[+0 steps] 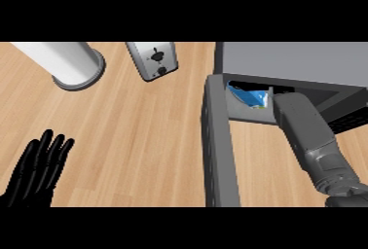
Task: Pick up the milk, place it into the microwave and close the microwave
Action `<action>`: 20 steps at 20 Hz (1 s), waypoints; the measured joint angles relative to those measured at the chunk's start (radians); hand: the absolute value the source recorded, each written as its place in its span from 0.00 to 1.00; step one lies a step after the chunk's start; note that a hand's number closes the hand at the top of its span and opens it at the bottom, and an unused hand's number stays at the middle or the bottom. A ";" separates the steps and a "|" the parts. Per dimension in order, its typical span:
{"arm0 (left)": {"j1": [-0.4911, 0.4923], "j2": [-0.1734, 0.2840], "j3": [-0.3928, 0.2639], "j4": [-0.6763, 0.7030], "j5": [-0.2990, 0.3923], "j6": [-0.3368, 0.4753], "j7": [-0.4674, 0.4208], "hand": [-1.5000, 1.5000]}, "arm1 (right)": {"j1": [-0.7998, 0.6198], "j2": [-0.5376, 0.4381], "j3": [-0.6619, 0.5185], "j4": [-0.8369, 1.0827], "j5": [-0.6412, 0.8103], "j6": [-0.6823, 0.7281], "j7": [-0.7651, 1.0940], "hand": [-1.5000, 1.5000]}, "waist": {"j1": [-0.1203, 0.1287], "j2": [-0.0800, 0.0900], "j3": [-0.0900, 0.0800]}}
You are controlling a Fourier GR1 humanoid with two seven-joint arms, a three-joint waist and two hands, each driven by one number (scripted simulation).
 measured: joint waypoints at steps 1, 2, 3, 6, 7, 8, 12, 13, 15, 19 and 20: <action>-0.006 -0.002 -0.009 0.006 -0.007 0.005 0.006 0.00 | -0.005 0.000 -0.005 0.012 -0.003 0.007 -0.011 0.00 | -0.005 -0.001 0.000; -0.005 -0.001 -0.016 0.006 -0.011 0.001 0.004 0.00 | -0.008 0.003 -0.011 0.025 -0.007 0.008 -0.021 0.00 | -0.008 -0.002 0.000; -0.006 -0.003 -0.022 0.012 -0.017 0.001 0.000 0.00 | -0.009 0.000 -0.014 0.037 -0.008 0.018 -0.033 0.00 | -0.012 -0.004 -0.001; -0.010 -0.006 -0.045 0.022 -0.029 0.004 0.011 0.00 | -0.004 0.002 -0.030 0.069 -0.023 0.060 -0.071 0.00 | -0.024 -0.008 -0.001; -0.011 -0.003 -0.042 0.034 -0.026 -0.002 0.005 0.00 | 0.004 0.007 -0.035 0.077 -0.028 0.075 -0.090 0.00 | -0.028 -0.010 -0.001; -0.023 -0.004 -0.043 0.043 -0.027 0.003 0.010 0.00 | 0.016 0.011 -0.038 0.083 -0.033 0.093 -0.116 0.00 | -0.035 -0.011 -0.001; -0.052 0.002 -0.060 0.094 -0.023 -0.010 0.019 0.00 | 0.036 0.026 -0.051 0.106 -0.050 0.164 -0.168 0.00 | -0.057 -0.020 -0.002; -0.055 0.004 -0.068 0.097 -0.024 -0.014 0.024 0.00 | 0.045 0.035 -0.052 0.109 -0.053 0.174 -0.184 0.00 | -0.062 -0.023 -0.002; -0.067 0.014 -0.077 0.129 -0.034 -0.033 0.005 0.00 | 0.066 0.041 -0.058 0.114 -0.063 0.206 -0.212 0.00 | -0.072 -0.027 -0.003; -0.083 0.041 -0.100 0.178 -0.043 -0.080 -0.007 1.00 | 0.115 0.060 -0.058 0.107 -0.074 0.242 -0.261 0.00 | -0.090 -0.036 -0.004; -0.107 0.039 -0.114 0.196 -0.055 -0.082 0.002 1.00 | 0.120 0.062 -0.058 0.103 -0.076 0.250 -0.267 0.00 | -0.095 -0.037 -0.004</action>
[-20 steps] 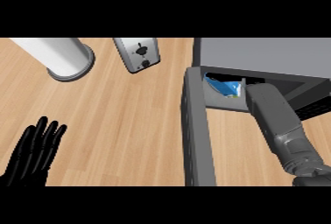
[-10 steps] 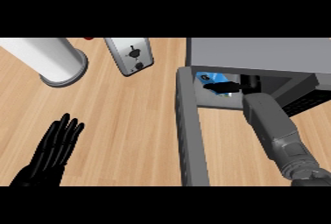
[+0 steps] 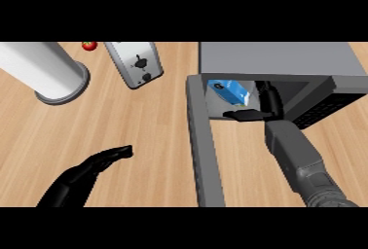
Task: Pick up the milk, place it into the microwave and close the microwave
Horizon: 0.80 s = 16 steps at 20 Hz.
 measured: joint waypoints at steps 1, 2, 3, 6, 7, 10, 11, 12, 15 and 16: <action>-0.011 0.001 -0.011 0.013 -0.013 -0.003 0.001 1.00 | 0.016 -0.003 0.005 -0.008 0.000 0.015 -0.007 0.00 | -0.005 -0.003 0.000; -0.007 -0.007 -0.038 0.030 -0.047 0.001 -0.023 1.00 | 0.036 0.003 0.009 -0.015 0.000 0.020 -0.024 0.00 | -0.010 -0.005 -0.001; -0.022 -0.006 -0.045 0.044 -0.064 0.002 -0.022 1.00 | 0.050 0.006 0.015 -0.029 -0.001 0.027 -0.027 0.00 | -0.014 -0.007 -0.001; -0.055 -0.015 -0.073 0.084 -0.094 0.004 -0.014 1.00 | 0.111 -0.002 0.036 -0.086 -0.004 0.072 -0.034 0.00 | -0.028 -0.013 -0.002; -0.067 -0.018 -0.079 0.106 -0.101 0.003 -0.016 1.00 | 0.135 0.002 0.046 -0.107 -0.005 0.087 -0.039 0.00 | -0.029 -0.015 -0.002; -0.110 -0.032 -0.095 0.162 -0.139 0.022 -0.011 1.00 | 0.218 0.016 0.076 -0.193 -0.009 0.117 -0.036 0.00 | -0.039 -0.019 -0.002; -0.118 -0.032 -0.104 0.178 -0.164 0.031 -0.019 1.00 | 0.245 0.015 0.084 -0.223 -0.010 0.125 -0.029 0.00 | -0.044 -0.020 -0.002; -0.146 -0.028 -0.099 0.205 -0.173 0.028 -0.018 1.00 | 0.270 0.015 0.095 -0.255 -0.009 0.133 -0.022 0.00 | -0.048 -0.020 -0.003; -0.189 -0.037 -0.142 0.283 -0.214 0.024 -0.010 1.00 | 0.351 0.013 0.124 -0.346 -0.009 0.167 -0.017 0.00 | -0.057 -0.022 -0.003; -0.204 -0.040 -0.163 0.316 -0.230 0.032 -0.016 1.00 | 0.377 0.015 0.132 -0.380 -0.009 0.172 -0.008 0.00 | -0.061 -0.022 -0.003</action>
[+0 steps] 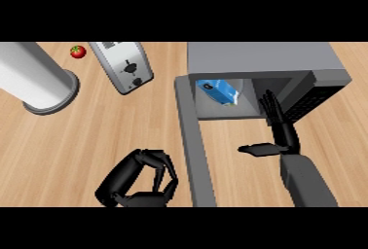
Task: Pick up the milk, place it into the microwave and close the microwave
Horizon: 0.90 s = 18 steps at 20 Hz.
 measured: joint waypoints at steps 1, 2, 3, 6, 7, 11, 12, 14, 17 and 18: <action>-0.004 -0.001 -0.013 0.025 -0.011 -0.003 -0.006 1.00 | 0.027 0.000 0.008 -0.044 -0.004 0.008 0.014 0.00 | -0.002 0.000 0.000; -0.006 -0.003 -0.035 0.038 -0.018 0.003 0.000 1.00 | 0.058 0.002 0.019 -0.093 -0.006 0.015 0.032 0.00 | -0.004 -0.001 0.000; -0.018 -0.004 -0.041 0.062 -0.022 -0.003 -0.007 1.00 | 0.091 0.000 0.027 -0.147 -0.010 0.025 0.051 0.00 | -0.006 -0.002 -0.001; -0.054 -0.007 -0.093 0.130 -0.021 0.031 -0.021 1.00 | 0.192 -0.010 0.045 -0.315 -0.034 0.059 0.107 0.00 | -0.011 -0.002 -0.001; -0.069 -0.007 -0.114 0.161 -0.005 0.051 -0.032 1.00 | 0.222 -0.011 0.048 -0.366 -0.043 0.067 0.123 0.00 | -0.015 -0.001 -0.001; -0.130 -0.006 -0.230 0.257 0.026 0.129 -0.051 1.00 | 0.347 -0.016 0.054 -0.569 -0.088 0.102 0.197 0.00 | -0.018 0.001 -0.001; -0.153 -0.006 -0.261 0.287 0.034 0.152 -0.057 1.00 | 0.374 -0.024 0.051 -0.615 -0.101 0.115 0.218 0.00 | -0.018 0.002 -0.001; -0.190 -0.005 -0.330 0.328 0.045 0.197 -0.049 1.00 | 0.427 -0.033 0.046 -0.710 -0.130 0.133 0.254 0.00 | -0.016 0.003 -0.001; -0.265 -0.006 -0.428 0.414 0.095 0.311 -0.062 1.00 | 0.499 -0.039 0.046 -0.836 -0.168 0.165 0.297 0.00 | -0.022 0.006 -0.001; -0.292 -0.005 -0.460 0.432 0.123 0.354 -0.059 1.00 | 0.513 -0.046 0.041 -0.873 -0.190 0.181 0.319 0.00 | -0.023 0.007 -0.001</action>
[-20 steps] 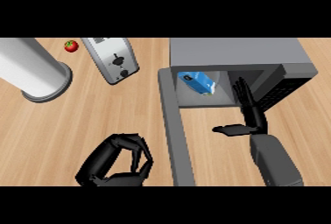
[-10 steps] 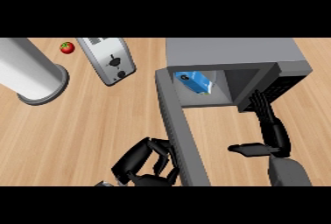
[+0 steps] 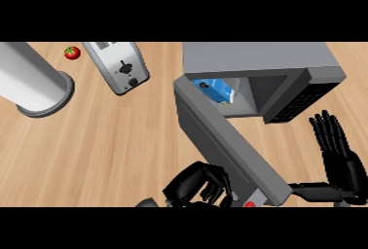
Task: Pick up the milk, place it into the microwave and close the microwave
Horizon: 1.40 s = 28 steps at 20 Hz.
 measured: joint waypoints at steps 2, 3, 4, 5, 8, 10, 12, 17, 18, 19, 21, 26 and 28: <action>-0.039 0.000 -0.060 0.039 0.050 0.087 -0.012 1.00 | 0.015 -0.011 -0.009 -0.063 -0.048 0.031 0.052 0.00 | -0.003 0.002 0.000; -0.070 0.002 -0.082 0.052 0.082 0.124 -0.002 1.00 | 0.017 -0.019 -0.014 -0.085 -0.073 0.048 0.070 0.00 | -0.006 0.003 0.000; -0.092 0.003 -0.103 0.067 0.110 0.165 -0.003 1.00 | 0.018 -0.022 -0.016 -0.103 -0.092 0.061 0.085 0.00 | -0.012 0.005 0.000; -0.111 0.003 -0.122 0.080 0.140 0.208 -0.010 1.00 | 0.021 -0.024 -0.014 -0.122 -0.106 0.070 0.099 0.00 | -0.016 0.006 0.000; -0.165 0.005 -0.169 0.102 0.217 0.315 -0.023 1.00 | 0.018 -0.048 -0.021 -0.163 -0.150 0.105 0.139 0.00 | -0.034 0.010 -0.001; -0.195 0.004 -0.185 0.111 0.265 0.375 -0.039 1.00 | 0.014 -0.059 -0.022 -0.191 -0.176 0.120 0.166 0.00 | -0.046 0.013 -0.001; -0.224 0.002 -0.193 0.124 0.314 0.421 -0.058 1.00 | 0.005 -0.072 -0.019 -0.215 -0.203 0.141 0.194 0.00 | -0.057 0.016 -0.002; -0.316 0.001 -0.184 0.153 0.413 0.500 -0.106 1.00 | -0.014 -0.106 0.006 -0.266 -0.270 0.215 0.240 0.00 | -0.091 0.024 -0.003; -0.337 0.001 -0.178 0.162 0.431 0.511 -0.113 1.00 | -0.013 -0.112 0.012 -0.278 -0.280 0.227 0.250 0.00 | -0.101 0.025 -0.003; -0.363 0.001 -0.172 0.170 0.450 0.520 -0.112 1.00 | -0.012 -0.116 0.018 -0.286 -0.290 0.239 0.257 0.00 | -0.110 0.027 -0.003; -0.401 0.000 -0.161 0.192 0.485 0.536 -0.121 1.00 | -0.021 -0.128 0.023 -0.302 -0.314 0.256 0.274 0.00 | -0.125 0.031 -0.003; -0.487 -0.002 -0.123 0.248 0.572 0.577 -0.123 1.00 | -0.036 -0.152 0.030 -0.334 -0.373 0.288 0.310 0.00 | -0.166 0.042 -0.003; -0.521 -0.004 -0.102 0.281 0.605 0.584 -0.119 1.00 | -0.044 -0.160 0.030 -0.343 -0.397 0.297 0.323 0.00 | -0.180 0.047 -0.002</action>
